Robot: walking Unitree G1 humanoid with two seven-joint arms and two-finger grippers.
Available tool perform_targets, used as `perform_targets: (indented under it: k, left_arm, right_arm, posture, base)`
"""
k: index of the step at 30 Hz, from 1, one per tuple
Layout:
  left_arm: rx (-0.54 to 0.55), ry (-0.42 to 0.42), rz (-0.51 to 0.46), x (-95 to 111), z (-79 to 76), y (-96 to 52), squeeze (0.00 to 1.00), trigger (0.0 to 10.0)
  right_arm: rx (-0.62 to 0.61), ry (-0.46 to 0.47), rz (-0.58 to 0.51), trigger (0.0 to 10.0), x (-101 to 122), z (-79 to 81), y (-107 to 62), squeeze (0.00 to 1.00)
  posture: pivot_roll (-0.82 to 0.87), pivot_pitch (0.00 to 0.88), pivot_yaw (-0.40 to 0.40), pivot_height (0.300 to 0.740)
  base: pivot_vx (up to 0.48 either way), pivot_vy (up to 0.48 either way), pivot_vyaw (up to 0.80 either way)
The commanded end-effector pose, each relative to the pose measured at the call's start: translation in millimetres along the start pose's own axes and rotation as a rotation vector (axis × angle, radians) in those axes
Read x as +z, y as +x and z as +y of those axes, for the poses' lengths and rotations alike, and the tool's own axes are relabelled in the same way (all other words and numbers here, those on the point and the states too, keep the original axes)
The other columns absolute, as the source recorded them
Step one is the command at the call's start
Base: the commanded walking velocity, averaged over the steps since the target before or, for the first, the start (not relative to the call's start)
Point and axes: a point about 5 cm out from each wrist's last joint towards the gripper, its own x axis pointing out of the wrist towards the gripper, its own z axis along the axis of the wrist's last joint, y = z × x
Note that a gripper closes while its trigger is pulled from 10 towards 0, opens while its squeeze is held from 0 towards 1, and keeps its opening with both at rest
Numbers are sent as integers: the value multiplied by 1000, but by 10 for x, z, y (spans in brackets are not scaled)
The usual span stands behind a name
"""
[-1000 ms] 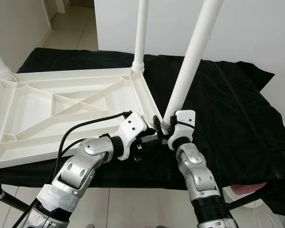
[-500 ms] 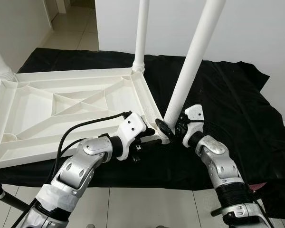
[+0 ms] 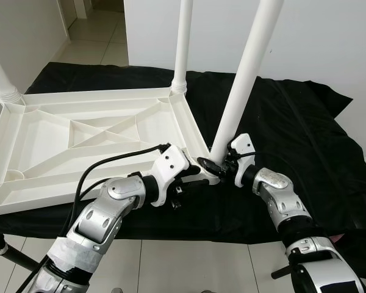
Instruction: Building children table
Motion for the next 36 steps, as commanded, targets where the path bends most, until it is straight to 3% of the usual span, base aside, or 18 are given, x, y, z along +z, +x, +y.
perform_targets:
  k: [1, 3, 4, 10, 12, 17, 21, 24, 29, 36]
  left_arm:
    - [21, 8, 3, -8, -1, -7, 0, 10000]
    - [21, 8, 3, -8, -1, -7, 0, 10000]
    - [22, 7, 3, -8, -3, -8, 0, 10000]
    - [24, 6, 4, -14, -2, 0, 0, 10000]
    - [27, 6, 3, -15, 0, 7, 0, 10000]
    - [33, 6, 5, -25, -1, 5, 0, 10000]
    - [33, 3, 8, -39, -1, 6, 0, 10000]
    - [32, 3, 8, -39, 3, 17, 0, 10000]
    - [30, 5, 8, -37, 10, 19, 0, 10000]
    - [31, 6, 4, -31, 11, 38, 0, 10000]
  right_arm:
    - [19, -17, 54, 0, -102, 6, -35, 0]
    - [19, -17, 54, 0, -102, 6, -35, 0]
    - [19, -16, 53, 10000, -112, 3, -40, 0]
    - [-55, 13, 20, 10000, -85, -25, -43, 0]
    - [-159, 34, -1, 10000, -74, -40, -44, 0]
    - [-260, 58, -31, 10000, -60, 22, -44, 0]
    - [-341, 95, -59, 10000, -41, 127, -30, 0]
    - [-489, 160, -67, 10000, -49, 319, -1, 0]
    - [-545, 196, -86, 10000, 28, 536, 69, 0]
    - [-591, 184, -99, 10000, 94, 628, 119, 0]
  posture:
    - [1, 0, -55, 740]
    - [1, 0, -55, 740]
    - [1, 0, -55, 740]
    - [-2, 3, -61, 740]
    - [-2, 8, -66, 740]
    - [-4, 10, -68, 740]
    - [-8, 12, -68, 740]
    - [-9, 14, -69, 740]
    - [-16, 16, -67, 740]
    - [-16, 16, -70, 740]
  base:
    - [0, 0, 0]
    - [0, 0, 0]
    - [0, 0, 0]
    - [0, 0, 0]
    - [0, 0, 0]
    - [0, 0, 0]
    - [0, 0, 0]
    - [0, 0, 0]
    - [0, 0, 0]
    - [0, 0, 0]
